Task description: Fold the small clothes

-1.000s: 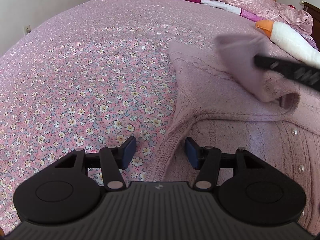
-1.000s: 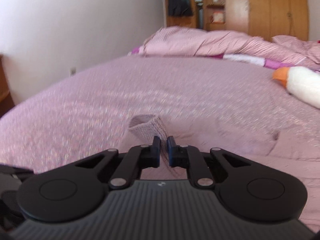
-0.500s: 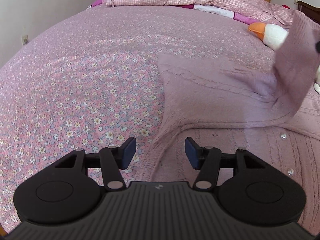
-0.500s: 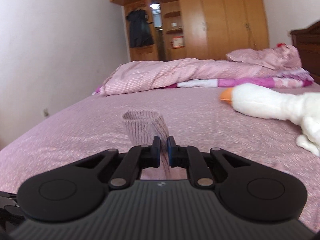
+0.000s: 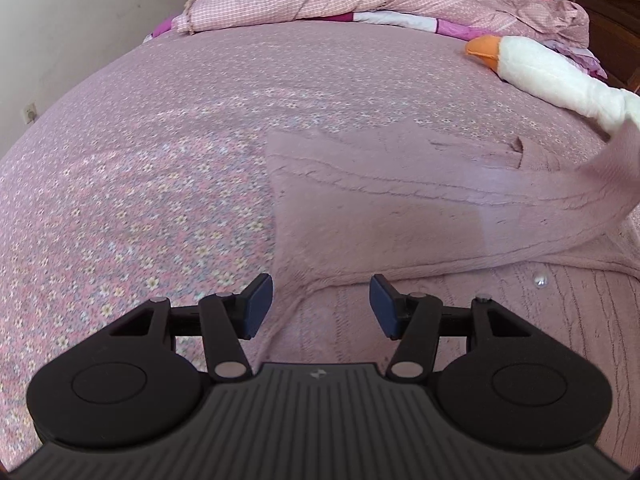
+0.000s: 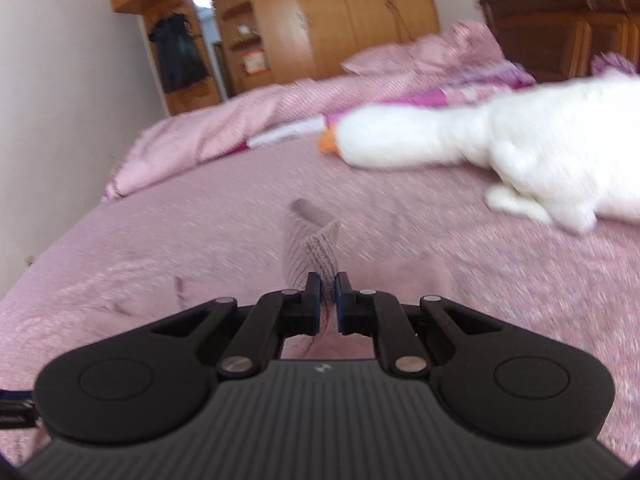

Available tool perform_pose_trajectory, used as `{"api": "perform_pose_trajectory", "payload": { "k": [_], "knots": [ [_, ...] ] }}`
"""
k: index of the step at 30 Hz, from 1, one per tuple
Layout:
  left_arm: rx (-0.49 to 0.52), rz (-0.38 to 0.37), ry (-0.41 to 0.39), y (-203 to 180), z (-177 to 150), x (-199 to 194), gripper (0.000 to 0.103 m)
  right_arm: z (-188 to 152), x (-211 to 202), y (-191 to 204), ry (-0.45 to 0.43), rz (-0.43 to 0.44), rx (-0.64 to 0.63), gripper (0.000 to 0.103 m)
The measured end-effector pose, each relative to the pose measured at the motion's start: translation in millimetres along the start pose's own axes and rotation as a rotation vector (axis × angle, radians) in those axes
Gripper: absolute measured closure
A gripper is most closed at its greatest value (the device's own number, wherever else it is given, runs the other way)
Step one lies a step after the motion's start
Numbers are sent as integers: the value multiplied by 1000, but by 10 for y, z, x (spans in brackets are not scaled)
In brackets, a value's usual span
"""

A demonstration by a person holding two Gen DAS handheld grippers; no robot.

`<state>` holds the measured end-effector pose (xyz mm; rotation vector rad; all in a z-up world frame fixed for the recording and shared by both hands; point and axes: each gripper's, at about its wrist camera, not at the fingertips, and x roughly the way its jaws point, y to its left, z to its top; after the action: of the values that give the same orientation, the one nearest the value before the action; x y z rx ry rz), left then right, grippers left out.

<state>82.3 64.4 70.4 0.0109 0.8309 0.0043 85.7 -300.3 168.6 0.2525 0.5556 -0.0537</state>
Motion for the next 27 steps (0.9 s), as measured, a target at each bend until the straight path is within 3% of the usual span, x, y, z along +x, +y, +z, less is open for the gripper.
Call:
{"api": "perform_pose_trajectory", "payload": {
  "k": [6, 10, 12, 14, 15, 21, 22, 24, 25, 27],
  "knots": [
    [21, 6, -6, -80, 136, 99, 41, -179, 214, -385, 109, -28, 102, 90],
    [8, 5, -5, -67, 263, 210, 41, -233, 155, -499, 136, -38, 93, 90],
    [3, 7, -4, -67, 316, 267, 41, -227, 107, -543, 125, -40, 93, 83],
    [-2, 9, -7, -74, 355, 316, 41, -184, 121, -592, 113, -32, 92, 52],
    [-6, 8, -7, -75, 367, 338, 41, -164, 147, -595, 112, -31, 87, 51],
    [-35, -23, -4, -87, 393, 442, 41, -120, 489, -505, 165, 23, 24, 53],
    [-36, -27, -6, -95, 384, 459, 41, -142, 554, -471, 180, 19, 6, 57],
    [-32, -34, -12, -111, 383, 486, 41, -185, 638, -389, 196, -13, -49, 79],
    [-28, -39, -17, -116, 384, 496, 41, -185, 637, -356, 195, -12, -68, 96],
    [-22, -51, -32, -125, 399, 511, 41, -134, 530, -338, 150, 4, -56, 96]
  ]
}}
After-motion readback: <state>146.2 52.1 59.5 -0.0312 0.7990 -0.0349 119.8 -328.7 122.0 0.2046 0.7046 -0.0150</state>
